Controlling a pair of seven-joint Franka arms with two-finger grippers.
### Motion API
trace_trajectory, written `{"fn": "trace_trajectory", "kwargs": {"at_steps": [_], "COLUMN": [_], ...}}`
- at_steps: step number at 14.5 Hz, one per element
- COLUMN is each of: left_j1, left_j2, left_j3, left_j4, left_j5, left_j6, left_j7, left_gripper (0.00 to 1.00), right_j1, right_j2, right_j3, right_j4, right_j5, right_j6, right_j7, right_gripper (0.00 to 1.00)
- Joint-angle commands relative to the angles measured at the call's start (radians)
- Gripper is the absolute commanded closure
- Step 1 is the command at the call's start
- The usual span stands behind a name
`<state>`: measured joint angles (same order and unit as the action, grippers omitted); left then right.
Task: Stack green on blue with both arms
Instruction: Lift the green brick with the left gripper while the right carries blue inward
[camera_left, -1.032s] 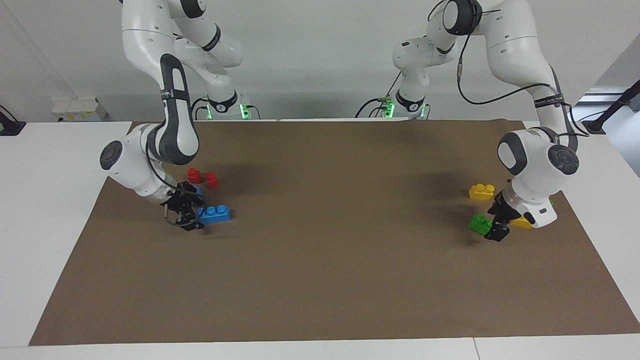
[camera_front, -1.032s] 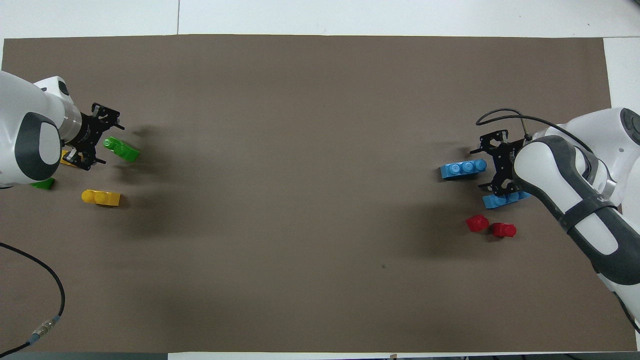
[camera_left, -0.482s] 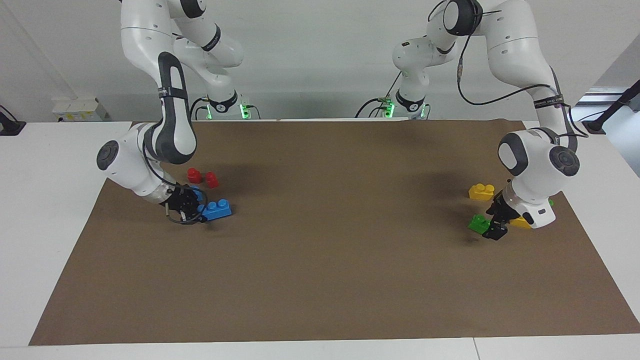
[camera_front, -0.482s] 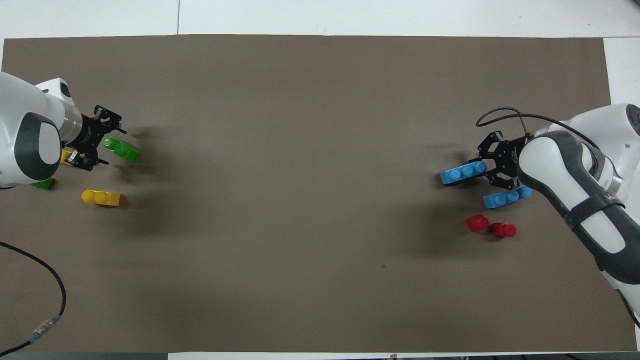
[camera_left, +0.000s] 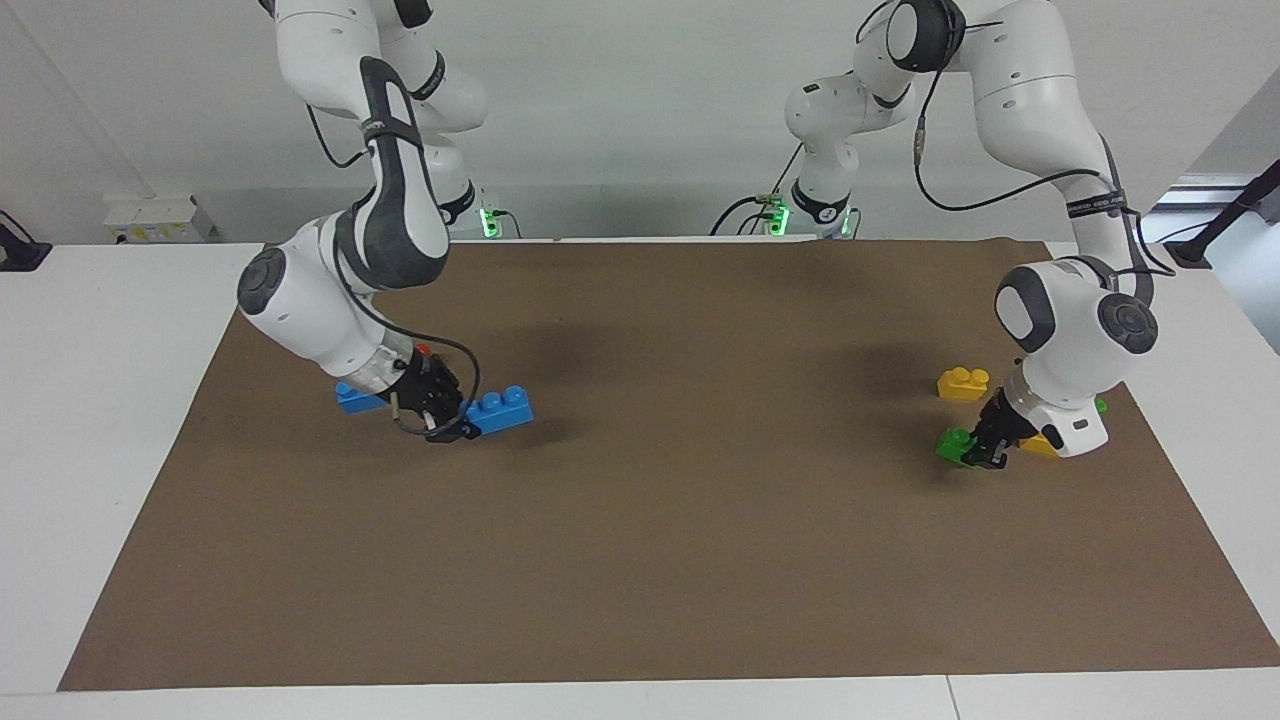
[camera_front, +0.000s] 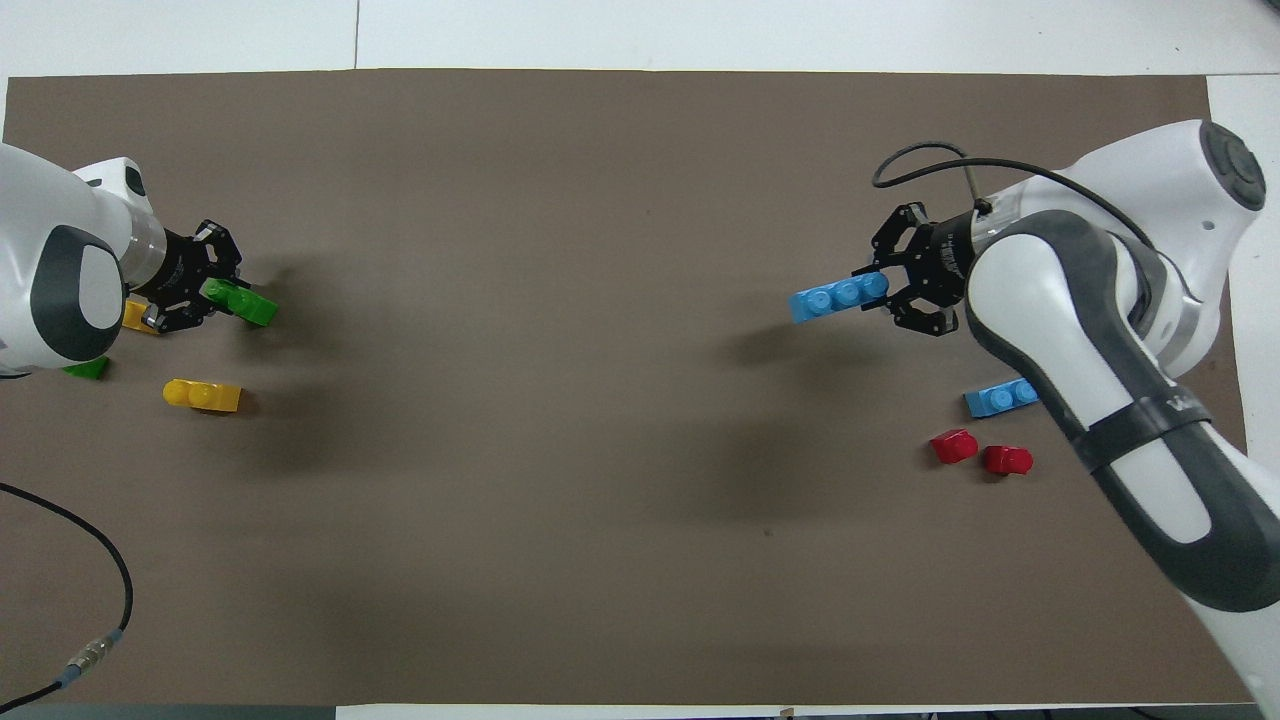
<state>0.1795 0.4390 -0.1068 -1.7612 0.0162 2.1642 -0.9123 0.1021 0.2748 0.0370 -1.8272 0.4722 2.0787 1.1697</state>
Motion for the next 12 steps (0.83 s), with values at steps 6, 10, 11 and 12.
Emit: {"fn": "trace_trajectory", "kwargs": {"at_steps": [6, 10, 11, 12], "left_j1": [-0.015, -0.07, -0.096, -0.127], "left_j2": [-0.086, -0.218, -0.242, -0.27], "left_j3": [-0.016, -0.017, -0.017, -0.016], "left_j4": [0.014, 0.013, 0.009, 0.0], "left_j5": [-0.082, -0.094, -0.094, -0.094], "left_j6": [-0.107, -0.245, -0.26, -0.264], "left_j7": [0.0, -0.201, -0.267, -0.337], "left_gripper": [1.0, 1.0, 1.0, 1.0], "right_j1": [0.254, 0.362, 0.376, 0.38], "right_j2": [-0.048, -0.069, -0.069, -0.066], "right_j3": [-0.003, -0.003, -0.003, -0.003], "right_j4": [-0.076, -0.226, -0.256, -0.268], "right_j5": [0.023, 0.025, 0.026, 0.031], "right_j6": [0.122, 0.36, 0.401, 0.426], "right_j7": [0.402, 0.484, 0.493, 0.504], "right_gripper": [1.0, 1.0, 1.0, 1.0]}}
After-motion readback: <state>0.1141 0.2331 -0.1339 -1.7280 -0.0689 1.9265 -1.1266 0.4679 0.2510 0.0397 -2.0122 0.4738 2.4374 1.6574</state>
